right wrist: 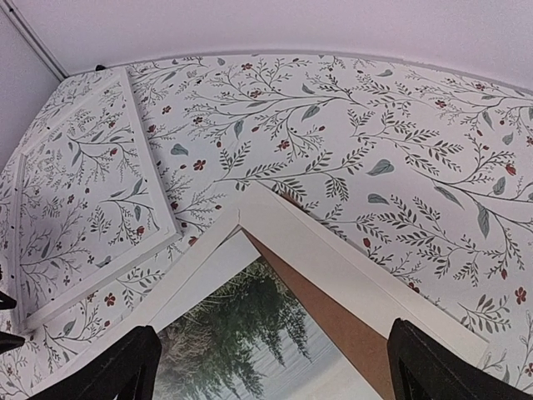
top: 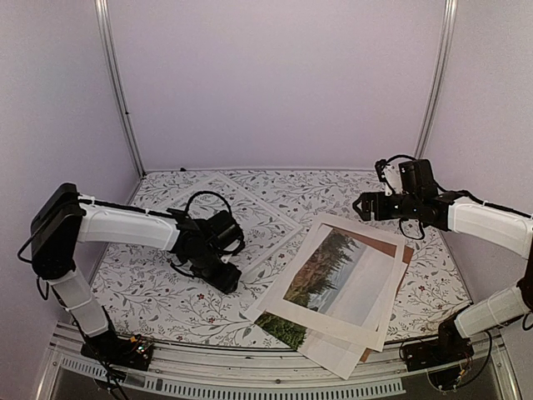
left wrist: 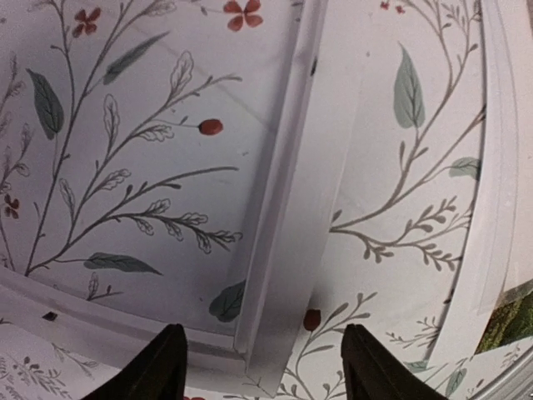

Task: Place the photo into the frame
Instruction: Rotate the frame body at the center of the board.

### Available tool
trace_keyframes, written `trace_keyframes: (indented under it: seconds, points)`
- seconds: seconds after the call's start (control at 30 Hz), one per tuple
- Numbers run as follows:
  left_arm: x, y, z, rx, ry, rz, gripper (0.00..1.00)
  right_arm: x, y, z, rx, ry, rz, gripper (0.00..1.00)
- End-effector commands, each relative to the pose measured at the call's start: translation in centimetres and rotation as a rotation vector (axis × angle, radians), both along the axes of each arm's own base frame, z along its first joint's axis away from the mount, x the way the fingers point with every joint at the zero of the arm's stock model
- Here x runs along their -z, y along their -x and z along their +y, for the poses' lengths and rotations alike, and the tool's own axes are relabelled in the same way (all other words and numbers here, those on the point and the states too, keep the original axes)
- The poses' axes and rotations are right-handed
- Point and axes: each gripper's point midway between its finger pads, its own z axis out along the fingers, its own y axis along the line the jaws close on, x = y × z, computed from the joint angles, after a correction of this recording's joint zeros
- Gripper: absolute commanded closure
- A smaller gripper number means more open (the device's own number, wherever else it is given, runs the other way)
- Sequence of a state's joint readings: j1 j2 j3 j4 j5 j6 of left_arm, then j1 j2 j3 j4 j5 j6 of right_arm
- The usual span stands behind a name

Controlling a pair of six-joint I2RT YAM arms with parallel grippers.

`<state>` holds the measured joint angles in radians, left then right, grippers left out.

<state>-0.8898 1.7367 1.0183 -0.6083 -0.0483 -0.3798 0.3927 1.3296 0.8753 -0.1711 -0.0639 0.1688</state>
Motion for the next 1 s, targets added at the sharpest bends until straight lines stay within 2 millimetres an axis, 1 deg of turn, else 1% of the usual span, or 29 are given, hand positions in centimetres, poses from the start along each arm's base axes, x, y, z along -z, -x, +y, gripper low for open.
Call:
trace_keyframes:
  seconds: [0.0,0.03,0.07,0.13,0.17,0.3,0.37,0.4,0.5,0.53,0.7,0.83,0.97]
  points:
    - [-3.3,-2.4,1.0,-0.155,0.054,-0.104,0.24,0.2,0.3,0.5,-0.010,-0.020,0.010,0.01]
    - [-3.8,-3.0,1.6,-0.202,0.063,-0.116,0.16,0.3,0.3,0.5,-0.009,-0.020,0.011,0.01]
    - [-4.0,-3.7,2.5,-0.266,0.072,-0.122,0.14,0.2,0.3,0.5,-0.009,-0.021,0.009,0.01]
    - [-4.7,-5.0,4.5,-0.378,0.094,-0.143,0.14,0.1,0.4,0.5,-0.007,-0.023,0.006,0.01]
    - [-5.2,-5.9,5.8,-0.438,0.109,-0.161,0.13,0.1,0.4,0.5,-0.008,-0.024,0.002,0.01]
    - [-7.3,-8.5,10.0,-0.625,0.188,-0.249,0.12,0.0,0.6,0.6,-0.017,-0.037,-0.004,0.01]
    - [-7.9,-9.5,12.1,-0.706,0.207,-0.286,0.10,0.0,0.6,0.8,-0.025,-0.044,-0.005,0.01]
    - [-7.8,-9.8,13.2,-0.745,0.203,-0.299,0.08,0.2,0.7,0.9,-0.029,-0.048,-0.001,0.01]
    - [-7.0,-10.9,15.9,-0.842,0.207,-0.308,0.07,0.3,0.8,1.2,-0.039,-0.060,0.001,0.01]
    - [-6.4,-11.0,16.7,-0.871,0.205,-0.302,0.07,0.4,0.9,1.3,-0.044,-0.066,0.002,0.01]
    - [-4.0,-11.8,19.3,-0.963,0.198,-0.275,0.09,0.5,1.2,1.4,-0.055,-0.075,0.003,0.01]
    - [-2.1,-12.6,20.3,-0.999,0.197,-0.253,0.15,0.7,1.3,1.6,-0.064,-0.078,0.006,0.01]
    - [-0.9,-13.9,19.7,-0.985,0.207,-0.236,0.19,0.9,1.4,1.9,-0.075,-0.089,0.011,0.01]
